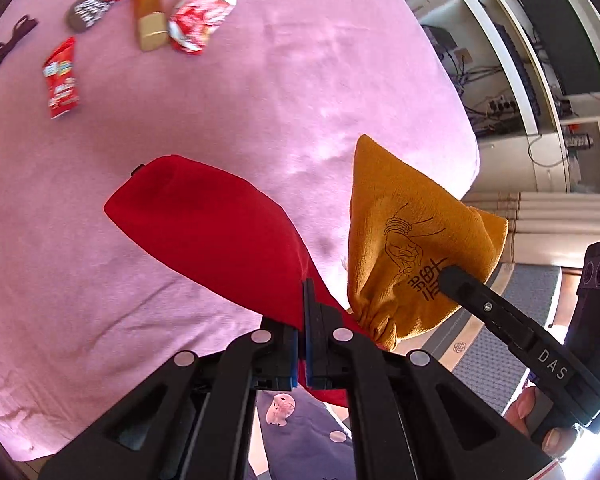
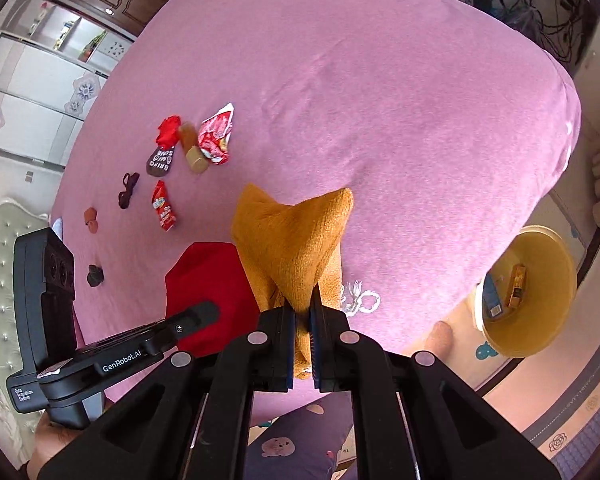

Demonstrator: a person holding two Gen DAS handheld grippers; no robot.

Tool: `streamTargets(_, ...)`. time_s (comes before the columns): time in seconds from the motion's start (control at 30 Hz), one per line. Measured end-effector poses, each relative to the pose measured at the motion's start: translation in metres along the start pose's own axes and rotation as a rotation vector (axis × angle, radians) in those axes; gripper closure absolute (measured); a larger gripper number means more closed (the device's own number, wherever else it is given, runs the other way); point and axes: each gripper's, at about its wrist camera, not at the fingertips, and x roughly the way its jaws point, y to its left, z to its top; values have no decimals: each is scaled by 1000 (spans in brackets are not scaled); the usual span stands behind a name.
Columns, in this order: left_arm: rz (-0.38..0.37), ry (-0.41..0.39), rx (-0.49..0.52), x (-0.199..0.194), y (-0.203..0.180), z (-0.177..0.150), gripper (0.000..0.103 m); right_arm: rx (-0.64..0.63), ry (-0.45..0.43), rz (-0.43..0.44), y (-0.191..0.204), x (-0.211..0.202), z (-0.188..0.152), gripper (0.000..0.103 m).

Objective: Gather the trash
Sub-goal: 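Carry the pouch and bag to the yellow bucket and open both tools, then return both tools over the bed toward the candy and perfume bottle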

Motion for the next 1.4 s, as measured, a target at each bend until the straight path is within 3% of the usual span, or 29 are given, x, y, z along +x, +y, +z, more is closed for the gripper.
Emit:
streamTargets(0.5, 9, 219, 308, 141, -220, -17, 101, 345, -88, -87, -227, -79, -32, 97)
streamTargets(0.7, 35, 291, 429, 183, -276, -39, 101, 453, -96, -118, -289, -90, -59, 97)
streamTargets(0.83, 41, 340, 490, 208, -301, -56, 101, 499, -103, -132, -310, -92, -70, 96)
streamTargets(0.9, 40, 365, 508, 219, -311, -63, 100, 529, -107, -134, -321, -93, -74, 90)
streamTargets(0.97, 42, 385, 526, 227, -318, -70, 86, 557, -103, -128, -329, -93, -77, 87)
streamTargets(1.0, 40, 397, 533, 227, -317, -73, 66, 568, -104, -128, -333, -93, -78, 77)
streamTargets(1.03, 45, 399, 541, 229, -319, -75, 50, 579, -108, -134, -338, -94, -79, 73)
streamTargets(1.1, 76, 391, 554, 231, -321, -78, 40, 592, -106, -138, -342, -96, -82, 70)
streamTargets(1.4, 106, 363, 496, 223, -302, -73, 40, 585, -94, -125, -340, -94, -77, 70)
